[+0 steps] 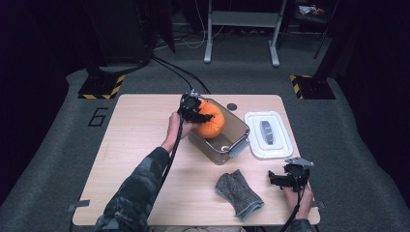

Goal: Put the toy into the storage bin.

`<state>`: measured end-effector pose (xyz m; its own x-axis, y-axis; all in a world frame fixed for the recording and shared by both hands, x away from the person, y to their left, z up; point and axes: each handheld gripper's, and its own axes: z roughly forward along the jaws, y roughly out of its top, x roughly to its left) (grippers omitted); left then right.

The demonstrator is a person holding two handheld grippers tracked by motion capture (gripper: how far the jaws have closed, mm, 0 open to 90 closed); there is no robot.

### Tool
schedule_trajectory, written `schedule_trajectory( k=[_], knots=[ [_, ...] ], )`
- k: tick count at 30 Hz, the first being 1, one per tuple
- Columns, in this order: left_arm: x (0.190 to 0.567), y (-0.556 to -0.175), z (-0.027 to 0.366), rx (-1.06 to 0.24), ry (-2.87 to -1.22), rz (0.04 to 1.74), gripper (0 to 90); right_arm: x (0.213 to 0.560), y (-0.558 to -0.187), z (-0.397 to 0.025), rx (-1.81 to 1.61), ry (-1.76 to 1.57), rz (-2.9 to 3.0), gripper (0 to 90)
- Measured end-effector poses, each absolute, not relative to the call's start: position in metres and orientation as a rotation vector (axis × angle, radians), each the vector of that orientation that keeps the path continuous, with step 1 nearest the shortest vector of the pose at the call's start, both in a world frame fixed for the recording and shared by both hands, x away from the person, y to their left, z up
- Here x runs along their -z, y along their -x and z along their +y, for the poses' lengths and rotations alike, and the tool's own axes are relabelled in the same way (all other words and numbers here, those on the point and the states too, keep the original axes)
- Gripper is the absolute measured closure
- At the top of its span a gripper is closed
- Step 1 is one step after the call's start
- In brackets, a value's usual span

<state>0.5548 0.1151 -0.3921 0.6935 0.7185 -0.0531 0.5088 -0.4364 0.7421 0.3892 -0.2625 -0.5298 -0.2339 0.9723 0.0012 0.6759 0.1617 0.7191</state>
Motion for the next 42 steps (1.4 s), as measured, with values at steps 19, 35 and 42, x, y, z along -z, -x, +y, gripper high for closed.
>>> schedule_trajectory(
  k=[19,35,42],
  knots=[
    [0.403,-0.559,0.106,-0.342,-2.225,0.981,47.7,0.53,-0.389,-0.262,-0.841,-1.558,1.979,0.0],
    [0.384,-0.549,0.118,-0.364,-2.188,0.966,28.6,0.53,-0.39,-0.262,-0.846,-1.562,1.976,0.0],
    [0.366,-0.531,0.129,-0.378,-2.168,0.903,19.4,0.53,-0.389,-0.262,-0.842,-1.558,1.978,0.0]
  ],
)
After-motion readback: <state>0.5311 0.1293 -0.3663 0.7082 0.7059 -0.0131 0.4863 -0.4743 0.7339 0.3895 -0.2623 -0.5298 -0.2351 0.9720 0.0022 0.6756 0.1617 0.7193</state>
